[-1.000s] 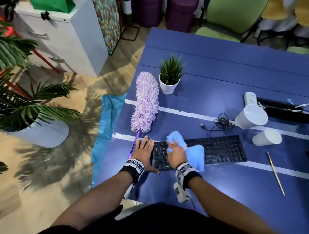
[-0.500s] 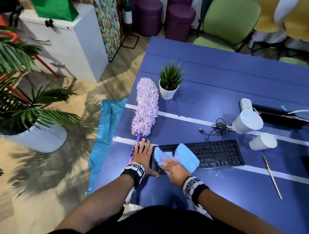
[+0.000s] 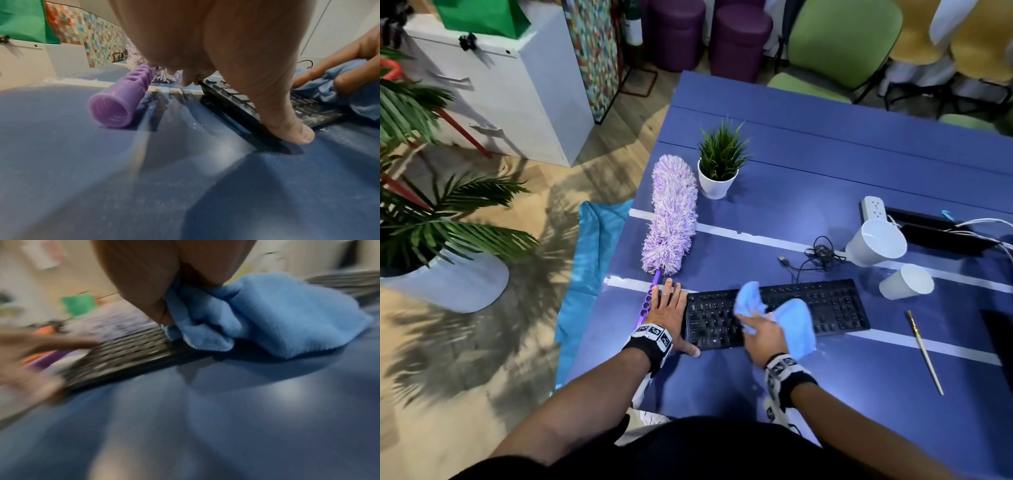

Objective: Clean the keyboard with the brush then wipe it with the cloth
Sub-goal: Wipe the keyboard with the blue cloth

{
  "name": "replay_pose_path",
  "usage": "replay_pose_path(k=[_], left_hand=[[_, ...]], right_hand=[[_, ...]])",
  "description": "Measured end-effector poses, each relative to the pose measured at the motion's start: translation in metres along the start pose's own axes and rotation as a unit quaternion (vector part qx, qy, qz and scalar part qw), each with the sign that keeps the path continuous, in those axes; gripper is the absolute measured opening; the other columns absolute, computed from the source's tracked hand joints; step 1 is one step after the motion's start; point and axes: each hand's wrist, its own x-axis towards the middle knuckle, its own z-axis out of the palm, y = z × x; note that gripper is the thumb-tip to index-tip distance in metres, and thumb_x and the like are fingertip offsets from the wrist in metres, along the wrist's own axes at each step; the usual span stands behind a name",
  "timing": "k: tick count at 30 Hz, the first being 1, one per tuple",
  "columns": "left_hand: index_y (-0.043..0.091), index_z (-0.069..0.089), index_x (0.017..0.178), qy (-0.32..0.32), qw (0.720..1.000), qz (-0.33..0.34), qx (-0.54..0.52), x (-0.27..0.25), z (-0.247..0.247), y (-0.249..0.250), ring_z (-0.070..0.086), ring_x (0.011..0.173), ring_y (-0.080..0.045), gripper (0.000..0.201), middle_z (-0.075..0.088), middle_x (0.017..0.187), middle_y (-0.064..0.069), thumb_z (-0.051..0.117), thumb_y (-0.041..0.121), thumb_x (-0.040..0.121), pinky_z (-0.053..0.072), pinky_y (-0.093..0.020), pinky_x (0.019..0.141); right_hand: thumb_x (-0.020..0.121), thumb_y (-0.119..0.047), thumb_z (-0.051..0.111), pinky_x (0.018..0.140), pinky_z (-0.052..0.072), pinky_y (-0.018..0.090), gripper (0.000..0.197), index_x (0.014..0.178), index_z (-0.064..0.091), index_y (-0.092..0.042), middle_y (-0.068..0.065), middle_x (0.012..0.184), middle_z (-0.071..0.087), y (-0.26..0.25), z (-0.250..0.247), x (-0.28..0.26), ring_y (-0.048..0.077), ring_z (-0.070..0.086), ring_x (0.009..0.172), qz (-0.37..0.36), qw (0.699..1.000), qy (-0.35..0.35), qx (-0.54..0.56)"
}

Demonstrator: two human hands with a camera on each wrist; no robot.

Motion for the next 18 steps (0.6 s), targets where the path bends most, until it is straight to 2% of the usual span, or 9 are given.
replay_pose_path(k=[3, 5, 8, 10, 11, 12, 13, 15, 18], left_hand=[[0.004, -0.003, 0.150, 0.000, 1.000, -0.001, 0.013, 0.000, -0.004, 0.004, -0.022, 0.143, -0.037, 0.147, -0.007, 0.159, -0.017, 0.057, 0.088, 0.046, -0.016, -0.058, 0.112], [0.001, -0.004, 0.150, 0.001, 1.000, -0.012, 0.021, -0.003, -0.004, 0.006, -0.021, 0.143, -0.038, 0.144, -0.006, 0.159, -0.017, 0.055, 0.088, 0.051, -0.018, -0.059, 0.111], [0.000, -0.004, 0.149, 0.007, 1.000, -0.018, 0.012, -0.006, -0.001, 0.006, -0.020, 0.143, -0.038, 0.144, -0.005, 0.159, -0.017, 0.054, 0.088, 0.052, -0.032, -0.053, 0.102], [0.001, -0.003, 0.150, 0.010, 1.000, -0.013, 0.003, -0.006, -0.003, 0.006, -0.020, 0.144, -0.037, 0.147, -0.005, 0.159, -0.018, 0.060, 0.086, 0.047, -0.038, -0.048, 0.098], [0.002, -0.003, 0.150, 0.006, 1.000, -0.012, 0.001, -0.006, -0.003, 0.005, -0.021, 0.143, -0.036, 0.148, -0.006, 0.159, -0.017, 0.062, 0.085, 0.046, -0.036, -0.047, 0.101], [0.003, -0.004, 0.150, 0.001, 1.000, -0.011, 0.001, -0.005, -0.003, 0.004, -0.022, 0.143, -0.036, 0.149, -0.007, 0.159, -0.017, 0.062, 0.085, 0.045, -0.033, -0.048, 0.104], [0.003, -0.005, 0.150, 0.002, 1.000, -0.010, 0.002, -0.004, -0.003, 0.004, -0.022, 0.143, -0.036, 0.149, -0.009, 0.159, -0.017, 0.062, 0.086, 0.045, -0.029, -0.049, 0.106], [0.004, -0.007, 0.150, -0.003, 1.000, -0.008, 0.005, -0.004, -0.003, 0.004, -0.024, 0.143, -0.035, 0.149, -0.011, 0.159, -0.016, 0.060, 0.087, 0.046, -0.025, -0.051, 0.108], [0.003, -0.008, 0.150, -0.008, 1.000, -0.008, 0.009, -0.004, -0.003, 0.004, -0.025, 0.142, -0.034, 0.149, -0.012, 0.159, -0.016, 0.058, 0.088, 0.046, -0.023, -0.052, 0.111]], right_hand=[[0.091, -0.003, 0.045, 0.111, 0.035, 0.035, 0.053, 0.137, 0.052, -0.028, -0.002, 0.155, 0.036, -0.040, 0.024, -0.009, 0.020, 0.032, 0.143, -0.147, 0.981, -0.107, -0.072], [0.089, 0.000, 0.045, 0.116, 0.030, 0.037, 0.055, 0.138, 0.051, -0.022, 0.003, 0.155, 0.035, -0.055, 0.041, -0.012, 0.020, 0.026, 0.146, -0.207, 0.964, -0.154, -0.069], [0.076, 0.002, 0.056, 0.112, 0.038, 0.046, 0.055, 0.124, 0.066, -0.023, 0.009, 0.141, 0.053, -0.046, 0.044, -0.015, 0.028, 0.046, 0.135, -0.276, 0.949, -0.131, -0.081], [0.058, 0.004, 0.065, 0.090, 0.055, 0.048, 0.056, 0.104, 0.075, -0.027, 0.004, 0.122, 0.069, -0.017, 0.027, -0.012, 0.026, 0.065, 0.114, -0.301, 0.945, -0.087, -0.095], [0.052, 0.003, 0.064, 0.081, 0.058, 0.047, 0.057, 0.098, 0.077, -0.028, 0.002, 0.113, 0.073, 0.006, 0.016, -0.010, 0.025, 0.069, 0.105, -0.298, 0.947, -0.083, -0.091], [0.049, 0.002, 0.060, 0.080, 0.059, 0.042, 0.058, 0.094, 0.077, -0.029, 0.001, 0.107, 0.075, 0.030, 0.004, -0.007, 0.024, 0.071, 0.100, -0.285, 0.950, -0.083, -0.102], [0.048, 0.003, 0.058, 0.087, 0.055, 0.034, 0.059, 0.094, 0.077, -0.029, 0.002, 0.105, 0.075, 0.058, -0.009, -0.002, 0.023, 0.072, 0.098, -0.261, 0.957, -0.056, -0.114], [0.061, 0.005, 0.052, 0.104, 0.036, 0.025, 0.061, 0.105, 0.074, -0.031, 0.006, 0.115, 0.072, 0.104, -0.036, 0.002, 0.027, 0.068, 0.108, -0.155, 0.984, 0.005, -0.084], [0.077, 0.003, 0.056, 0.101, 0.044, 0.031, 0.053, 0.110, 0.071, -0.035, 0.009, 0.132, 0.061, 0.124, -0.061, 0.003, 0.029, 0.061, 0.119, -0.014, 0.998, -0.010, -0.064]])
